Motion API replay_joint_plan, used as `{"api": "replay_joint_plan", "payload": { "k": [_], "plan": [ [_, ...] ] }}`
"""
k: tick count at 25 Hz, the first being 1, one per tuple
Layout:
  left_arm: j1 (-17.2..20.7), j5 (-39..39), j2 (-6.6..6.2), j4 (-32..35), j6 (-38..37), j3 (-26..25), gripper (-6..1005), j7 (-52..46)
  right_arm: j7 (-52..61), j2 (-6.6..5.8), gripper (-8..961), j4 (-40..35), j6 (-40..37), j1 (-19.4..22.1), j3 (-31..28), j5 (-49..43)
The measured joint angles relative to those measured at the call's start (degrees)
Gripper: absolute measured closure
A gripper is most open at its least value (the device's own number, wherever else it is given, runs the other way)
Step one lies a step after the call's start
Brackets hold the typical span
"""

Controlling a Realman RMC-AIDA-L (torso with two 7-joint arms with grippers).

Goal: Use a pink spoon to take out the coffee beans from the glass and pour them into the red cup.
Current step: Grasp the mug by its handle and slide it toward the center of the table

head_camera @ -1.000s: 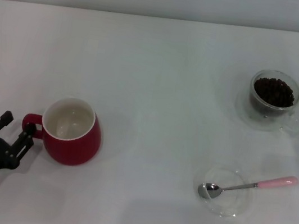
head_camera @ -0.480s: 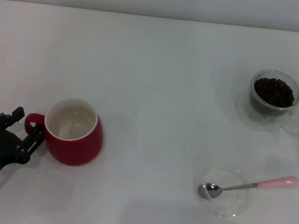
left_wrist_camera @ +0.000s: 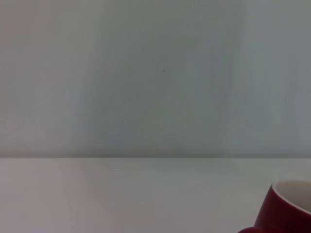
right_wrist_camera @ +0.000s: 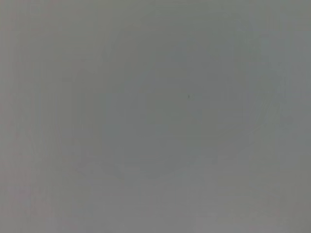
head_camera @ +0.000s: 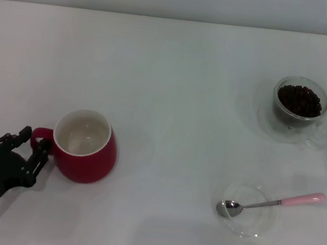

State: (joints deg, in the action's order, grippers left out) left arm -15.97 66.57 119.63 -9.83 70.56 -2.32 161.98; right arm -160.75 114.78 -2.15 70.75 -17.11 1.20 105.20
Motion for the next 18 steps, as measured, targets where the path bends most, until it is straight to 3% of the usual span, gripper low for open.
{"api": "replay_joint_plan", "payload": {
  "k": [6, 11, 18],
  "plan": [
    [0.01, -0.05, -0.09, -0.04, 0.04, -0.04, 604, 0.00, 0.00, 0.00, 299, 0.31, 0.04, -0.02, -0.07, 0.01],
    [-0.28, 0.23, -0.12, -0.16, 0.06, -0.46, 802, 0.00, 0.00, 0.00, 299, 0.38, 0.07, -0.02, -0.31, 0.14],
    [-0.65, 0.46, -0.19, 0.25, 2.06, -0.56, 810, 0.01, 0.41, 0.00, 299, 0.08, 0.31, 0.03, -0.50, 0.44]
  ]
}}
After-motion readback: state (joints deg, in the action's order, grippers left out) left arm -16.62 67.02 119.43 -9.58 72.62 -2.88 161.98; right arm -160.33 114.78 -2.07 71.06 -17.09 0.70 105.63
